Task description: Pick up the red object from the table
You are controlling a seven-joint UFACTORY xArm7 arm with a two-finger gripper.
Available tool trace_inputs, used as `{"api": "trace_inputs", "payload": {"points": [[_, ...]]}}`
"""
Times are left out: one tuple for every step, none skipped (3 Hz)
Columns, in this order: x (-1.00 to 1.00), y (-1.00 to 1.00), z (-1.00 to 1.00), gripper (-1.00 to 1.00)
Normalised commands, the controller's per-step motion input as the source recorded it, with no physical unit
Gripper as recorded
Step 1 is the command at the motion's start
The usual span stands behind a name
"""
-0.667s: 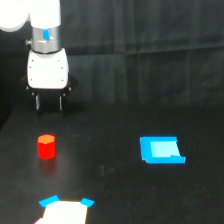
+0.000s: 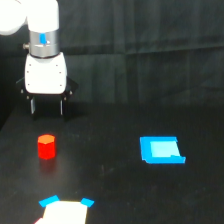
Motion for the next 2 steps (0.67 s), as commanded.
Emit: {"api": "trace_inputs", "payload": {"points": [[-0.68,-1.00,-1.00,0.65],[-0.67,-1.00,0.05,1.00]]}}
